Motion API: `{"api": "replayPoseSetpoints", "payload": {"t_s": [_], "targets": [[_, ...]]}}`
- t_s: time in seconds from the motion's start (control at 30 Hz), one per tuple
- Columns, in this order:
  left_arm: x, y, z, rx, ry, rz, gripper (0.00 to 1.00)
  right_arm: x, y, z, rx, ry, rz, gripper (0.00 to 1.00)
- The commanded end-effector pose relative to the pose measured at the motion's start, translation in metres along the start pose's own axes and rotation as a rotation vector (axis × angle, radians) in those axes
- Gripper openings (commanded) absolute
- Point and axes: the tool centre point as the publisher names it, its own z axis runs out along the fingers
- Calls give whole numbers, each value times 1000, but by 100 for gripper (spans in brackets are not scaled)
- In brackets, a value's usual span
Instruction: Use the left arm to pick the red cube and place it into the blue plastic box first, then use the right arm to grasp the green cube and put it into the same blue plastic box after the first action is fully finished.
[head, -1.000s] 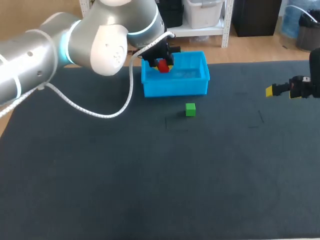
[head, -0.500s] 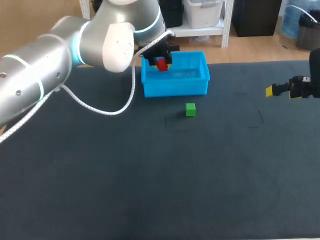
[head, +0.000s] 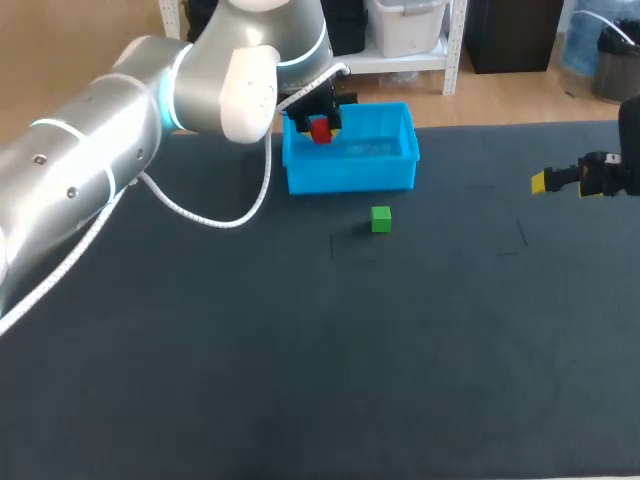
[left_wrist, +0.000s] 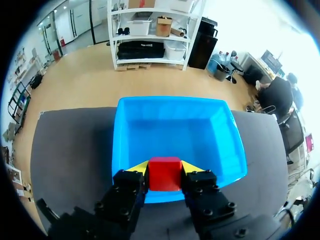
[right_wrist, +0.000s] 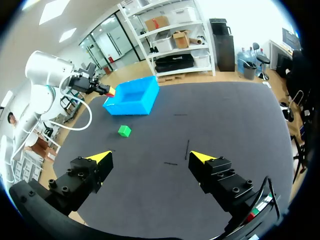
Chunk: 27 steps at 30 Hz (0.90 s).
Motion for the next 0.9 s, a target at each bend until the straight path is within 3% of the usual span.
{"api": "replayPoseSetpoints", "payload": {"t_s": [0.03,0.1,0.13,0.17,0.2,0.23,0.43,0.9], "targets": [[-11,-2,13,-20,25,-2,0,0,0,0,1,1,0,100],[-11,-1,17,-23,28,-1,0,0,0,0,1,1,0,100],[-11,-1,18,-28,32,-1,11,0,0,0,1,1,0,100],[-10,0,19,-30,38,2,38,0,0,0,1,1,0,100],[-10,0,19,-31,39,6,73,0,0,0,1,1,0,100],[-9,0,20,-33,37,9,98,0,0,0,1,1,0,100],[-8,0,17,-50,42,14,100,0,0,0,1,1,0,100],[19,7,-45,23,4,75,100,0,0,0,1,1,0,100]]}}
